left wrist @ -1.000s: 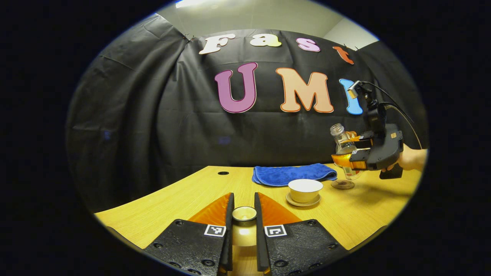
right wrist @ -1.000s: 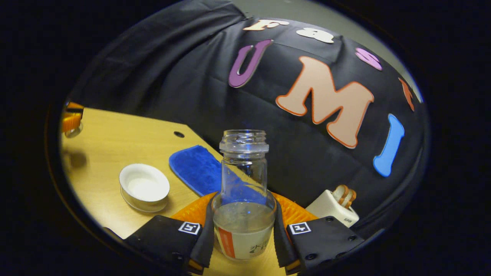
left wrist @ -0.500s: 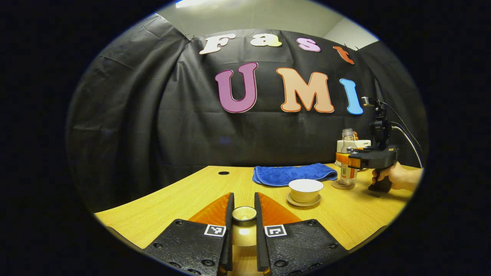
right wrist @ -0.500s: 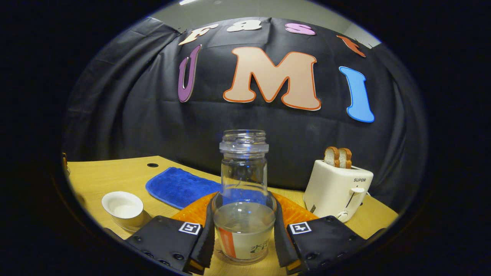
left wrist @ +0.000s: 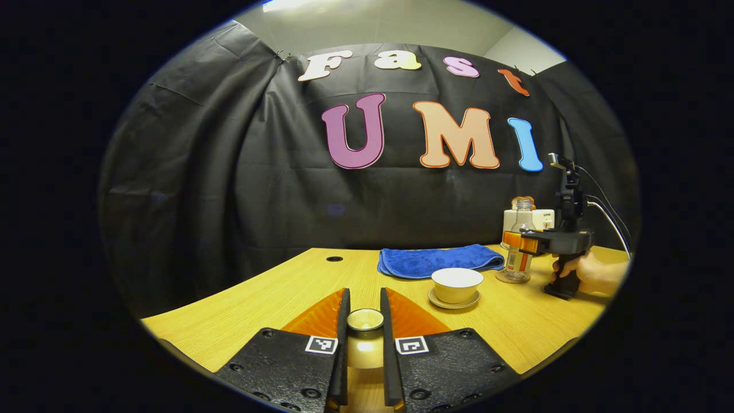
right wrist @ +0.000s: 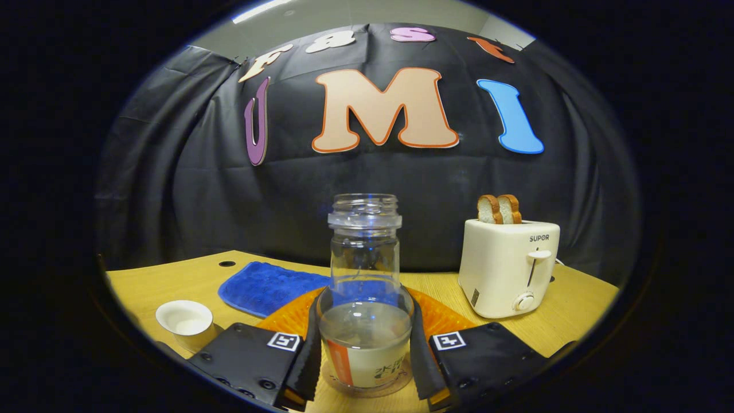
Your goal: Open the teacup lid with one hand, grasp the water bottle and pour water into the teacup with the other hand; after pouring, place the water bottle on the coaster and then close the teacup lid.
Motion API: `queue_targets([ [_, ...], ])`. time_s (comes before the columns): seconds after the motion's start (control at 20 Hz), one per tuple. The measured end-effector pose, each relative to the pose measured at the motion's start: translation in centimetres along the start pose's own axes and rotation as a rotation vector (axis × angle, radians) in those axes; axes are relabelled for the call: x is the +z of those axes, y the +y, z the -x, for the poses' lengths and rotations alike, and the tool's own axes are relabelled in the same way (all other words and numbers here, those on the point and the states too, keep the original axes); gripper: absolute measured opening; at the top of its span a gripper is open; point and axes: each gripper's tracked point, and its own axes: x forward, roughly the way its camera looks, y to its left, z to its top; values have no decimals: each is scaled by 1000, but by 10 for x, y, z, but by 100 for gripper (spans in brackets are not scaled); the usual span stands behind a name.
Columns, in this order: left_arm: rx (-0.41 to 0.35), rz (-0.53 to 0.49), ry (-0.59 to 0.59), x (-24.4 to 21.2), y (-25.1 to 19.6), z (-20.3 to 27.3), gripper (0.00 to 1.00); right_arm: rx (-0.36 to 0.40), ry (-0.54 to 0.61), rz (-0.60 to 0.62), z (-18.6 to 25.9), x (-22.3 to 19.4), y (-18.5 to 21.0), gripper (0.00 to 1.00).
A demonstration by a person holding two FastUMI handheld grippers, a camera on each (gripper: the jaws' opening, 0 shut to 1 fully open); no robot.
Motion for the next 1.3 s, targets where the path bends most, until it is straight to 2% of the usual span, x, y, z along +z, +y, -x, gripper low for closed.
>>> queue_targets([
  [0.15, 4, 0, 2, -1, 0, 0, 22, -1, -25, -6, 2, 2, -2, 71],
  [0.35, 4, 0, 2, -1, 0, -1, 22, -14, -5, -6, 1, -1, -3, 75],
  [0.55, -11, 1, 0, -1, -6, -3, 22, -21, 0, -7, 2, -3, -5, 83],
  [0.6, -11, 1, 1, -1, -6, -4, 22, -26, -1, -7, 4, -2, -5, 88],
  [0.65, -19, 1, 0, -2, -8, -5, 22, -24, -4, -7, 5, -2, -5, 88],
  [0.75, -50, 1, -2, 0, -20, -12, 22, -14, 0, -8, 10, -2, -3, 87],
  [0.8, -62, 2, -1, 0, -25, -17, 22, -6, -3, -7, 14, -2, -3, 91],
  [0.9, -85, 2, 0, 0, -35, -27, 22, 5, -3, -8, 23, -2, -3, 91],
  [1.0, -121, -1, -2, -1, -46, -39, 22, 18, -1, -8, 36, -2, -3, 90],
  [1.05, -139, -1, -1, -1, -52, -46, 22, 23, -3, -9, 43, -1, -4, 87],
  [1.1, -152, -1, -1, -1, -56, -52, 22, 25, -1, -9, 51, -1, -7, 91],
  [1.2, -181, -3, 3, -2, -65, -65, 22, 34, -4, -10, 69, 0, -13, 90],
  [1.25, -195, -2, 1, -1, -70, -73, 22, 39, -5, -9, 77, 1, -16, 94],
  [1.3, -211, -6, 3, -1, -76, -78, 22, 49, -8, -9, 87, 2, -18, 91],
])
